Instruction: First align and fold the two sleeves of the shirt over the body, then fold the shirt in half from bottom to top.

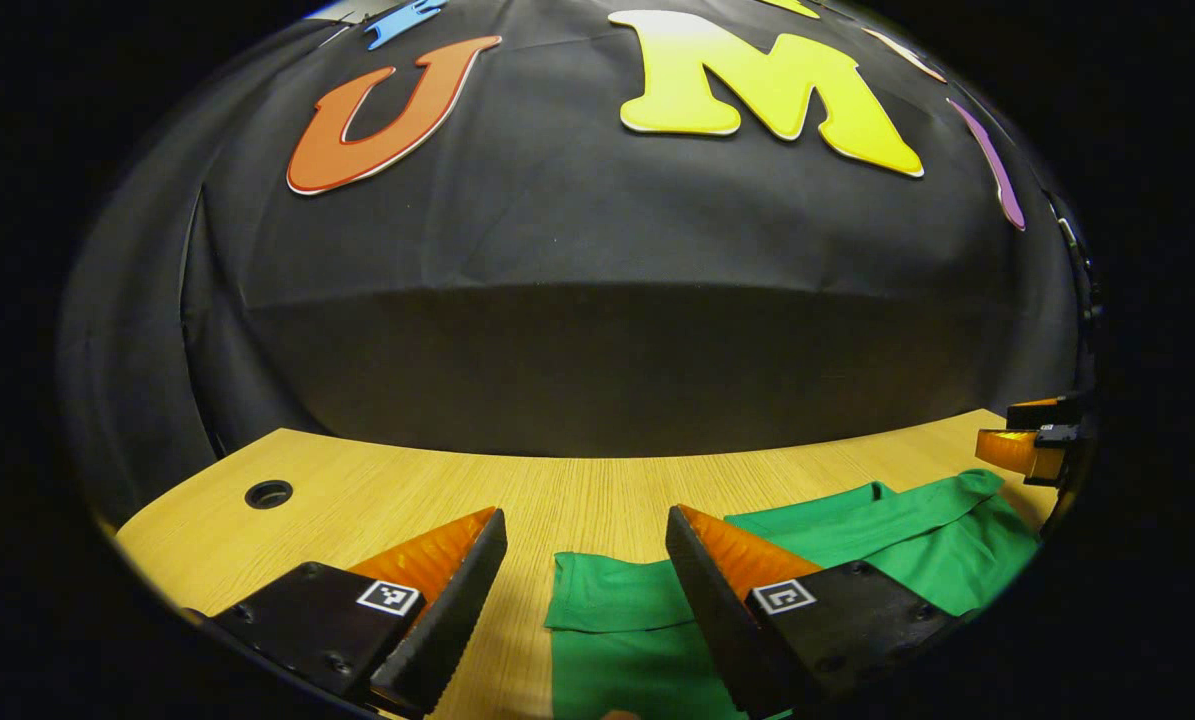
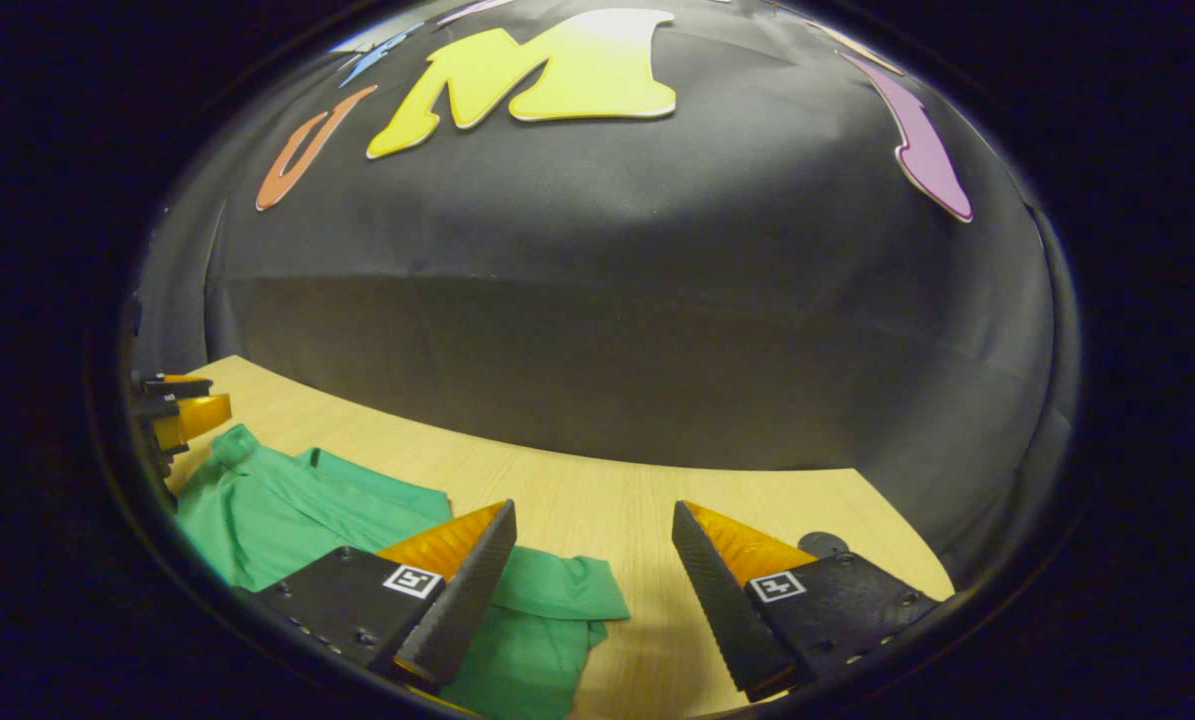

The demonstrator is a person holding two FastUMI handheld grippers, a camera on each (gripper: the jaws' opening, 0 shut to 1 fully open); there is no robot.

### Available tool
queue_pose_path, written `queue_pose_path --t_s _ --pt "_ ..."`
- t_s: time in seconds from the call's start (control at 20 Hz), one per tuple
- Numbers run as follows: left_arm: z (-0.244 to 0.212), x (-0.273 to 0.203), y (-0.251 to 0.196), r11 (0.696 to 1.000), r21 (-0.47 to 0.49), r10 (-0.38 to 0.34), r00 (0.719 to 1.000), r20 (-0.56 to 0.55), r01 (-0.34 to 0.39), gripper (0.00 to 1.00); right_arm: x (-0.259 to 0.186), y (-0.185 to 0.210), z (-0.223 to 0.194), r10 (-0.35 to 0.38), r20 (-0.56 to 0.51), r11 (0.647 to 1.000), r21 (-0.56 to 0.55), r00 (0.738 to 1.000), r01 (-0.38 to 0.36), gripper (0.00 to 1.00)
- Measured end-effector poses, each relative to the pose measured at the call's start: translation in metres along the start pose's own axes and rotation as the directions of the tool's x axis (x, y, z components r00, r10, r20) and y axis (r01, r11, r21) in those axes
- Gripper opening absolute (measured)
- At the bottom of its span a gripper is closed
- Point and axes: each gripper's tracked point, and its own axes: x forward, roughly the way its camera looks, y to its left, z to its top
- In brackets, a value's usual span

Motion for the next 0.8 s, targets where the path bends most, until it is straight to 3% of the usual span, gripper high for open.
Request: queue_pose_path --t_s 0.4,0.55,0.8 --pt "0.014 -0.019 -0.008 0.998 -0.055 -0.032 0.999 -0.012 0.031 1.00 -0.035 0.019 0.035 0.037 0.052 0.999 0.035 0.998 -0.038 0.95" --pt "0.027 -0.038 -0.010 0.994 -0.108 -0.038 0.999 -0.007 0.037 1.00 -0.058 0.031 0.059 0.052 0.111 0.999 0.006 0.992 -0.053 0.95" --pt "0.057 -0.089 -0.015 0.993 -0.104 -0.054 0.998 0.027 0.057 1.00 -0.109 0.043 0.086 0.067 0.131 0.998 -0.022 0.989 -0.064 0.95"
